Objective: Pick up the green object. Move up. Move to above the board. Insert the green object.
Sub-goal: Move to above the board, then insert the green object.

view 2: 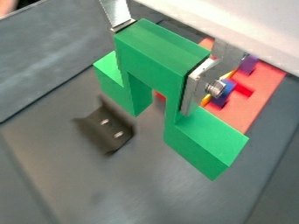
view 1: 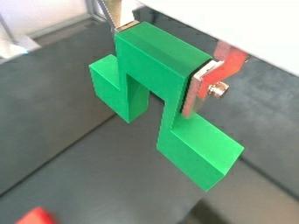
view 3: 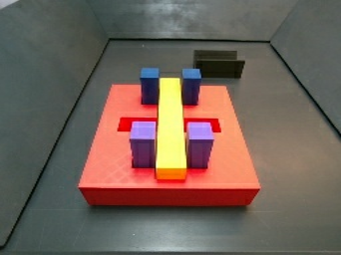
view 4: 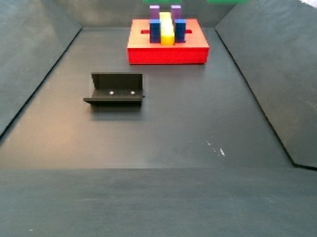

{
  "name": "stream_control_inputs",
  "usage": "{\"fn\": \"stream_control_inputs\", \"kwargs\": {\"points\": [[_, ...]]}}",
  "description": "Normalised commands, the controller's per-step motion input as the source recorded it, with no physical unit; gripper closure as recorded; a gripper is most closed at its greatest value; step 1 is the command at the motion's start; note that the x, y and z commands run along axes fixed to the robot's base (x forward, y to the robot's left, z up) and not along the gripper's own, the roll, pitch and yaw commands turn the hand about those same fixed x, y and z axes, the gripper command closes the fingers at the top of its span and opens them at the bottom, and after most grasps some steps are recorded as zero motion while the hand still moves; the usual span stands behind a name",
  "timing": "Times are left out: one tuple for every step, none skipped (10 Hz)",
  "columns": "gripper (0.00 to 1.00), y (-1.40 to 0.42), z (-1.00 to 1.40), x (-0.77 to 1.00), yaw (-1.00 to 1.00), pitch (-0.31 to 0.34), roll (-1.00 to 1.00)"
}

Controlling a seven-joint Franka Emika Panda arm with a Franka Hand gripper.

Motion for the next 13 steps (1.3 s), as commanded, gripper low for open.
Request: {"fn": "stream_control_inputs", "kwargs": {"points": [[1.00, -1.40, 0.16, 0.10, -0.05, 0.211, -0.06], [1.00, -1.40, 0.17, 0.11, -0.01, 0.154, -0.04], [1.00, -1.40, 0.17, 0.12, 0.00, 0.131, -0.02], [1.00, -1.40, 0.18, 0.14, 0.00, 0.132, 0.00], [1.00, -1.40, 0.18, 0.15, 0.01, 0.133, 0.00], [1.00, -1.40, 0.19, 0.20, 0.01, 0.146, 0.00], [1.00, -1.40, 0.20, 0.23, 0.01, 0.149, 0.01], [1.00, -0.59, 0.09, 0.14, 0.01, 0.157, 0.02], [1.00, -0.26, 0.05, 0.11, 0.01, 0.142, 0.03], [1.00, -0.05, -0.09, 0.03, 0.00, -0.069, 0.00], [1.00, -0.08, -0.18, 0.09, 0.00, -0.111, 0.00], [1.00, -0.05, -0.45, 0.30, 0.00, -0.167, -0.03], [1.00, -0.01, -0.70, 0.46, 0.06, -0.189, -0.01]]}}
